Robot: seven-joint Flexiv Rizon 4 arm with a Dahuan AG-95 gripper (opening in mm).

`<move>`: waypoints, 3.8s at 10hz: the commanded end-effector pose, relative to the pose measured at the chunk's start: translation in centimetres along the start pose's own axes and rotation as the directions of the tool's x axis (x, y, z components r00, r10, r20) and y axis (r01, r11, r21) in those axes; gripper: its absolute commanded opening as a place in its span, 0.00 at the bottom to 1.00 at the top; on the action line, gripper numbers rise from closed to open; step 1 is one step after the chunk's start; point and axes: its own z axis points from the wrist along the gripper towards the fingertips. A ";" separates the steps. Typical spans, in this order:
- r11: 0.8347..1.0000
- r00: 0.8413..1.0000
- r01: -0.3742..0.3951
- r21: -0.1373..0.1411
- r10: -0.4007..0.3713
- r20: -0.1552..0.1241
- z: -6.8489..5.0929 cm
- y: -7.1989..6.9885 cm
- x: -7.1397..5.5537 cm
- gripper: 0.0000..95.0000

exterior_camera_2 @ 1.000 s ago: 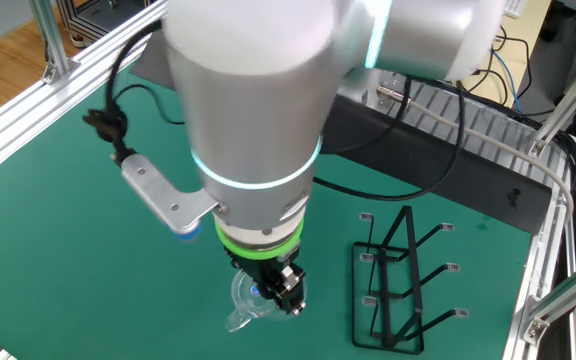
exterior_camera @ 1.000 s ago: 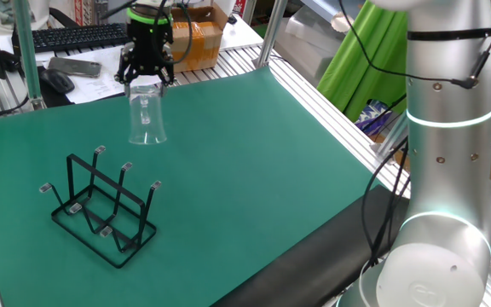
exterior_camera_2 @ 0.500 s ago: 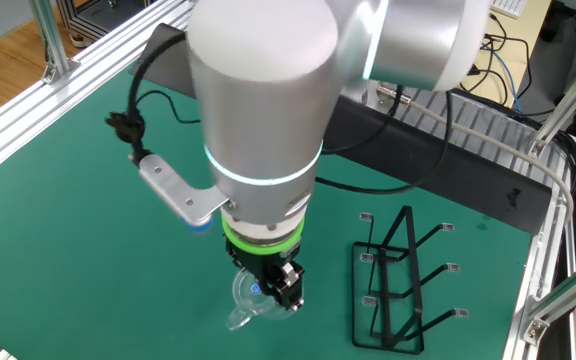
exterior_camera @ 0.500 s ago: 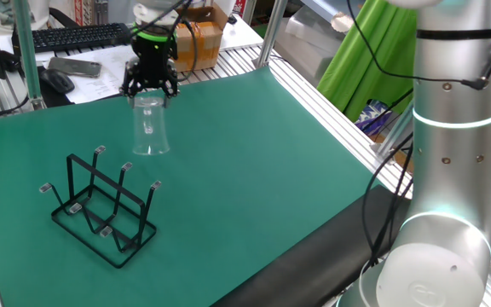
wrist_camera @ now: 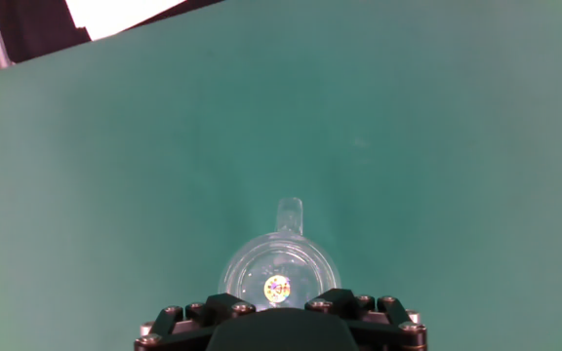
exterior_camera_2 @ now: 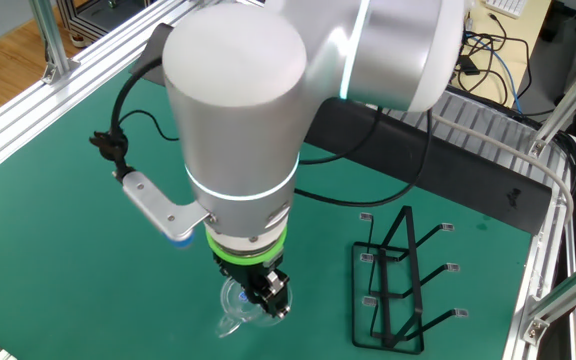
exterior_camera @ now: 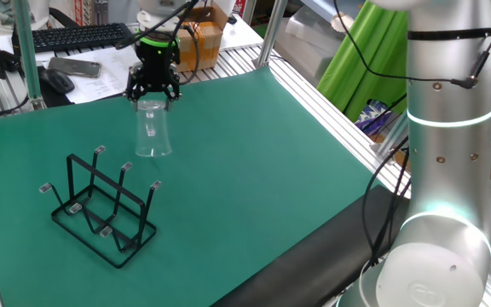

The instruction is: Take the cup off the cup rack

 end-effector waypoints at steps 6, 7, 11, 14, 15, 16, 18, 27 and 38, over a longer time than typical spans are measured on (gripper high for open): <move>1.000 1.000 0.003 -0.010 -0.003 0.003 1.1 -0.5 -0.3 0.00; 1.000 1.000 0.000 -0.011 0.000 0.003 1.2 -0.5 -0.3 0.00; 1.000 1.000 -0.010 -0.013 0.010 0.007 1.2 -0.5 -0.3 0.20; 1.000 1.000 -0.020 -0.016 0.020 0.007 1.2 -0.5 -0.3 0.20; 1.000 1.000 -0.020 -0.016 0.020 0.007 1.2 -0.5 -0.3 0.20; 1.000 1.000 -0.021 -0.018 0.021 0.007 1.2 -0.5 -0.3 0.20; 1.000 1.000 -0.024 -0.019 0.024 0.007 1.3 -0.4 -0.2 0.20; 0.999 0.999 -0.037 -0.020 0.038 0.008 1.5 -0.2 0.1 0.60; 0.999 0.999 -0.038 -0.021 0.038 0.010 1.6 -0.2 0.1 0.80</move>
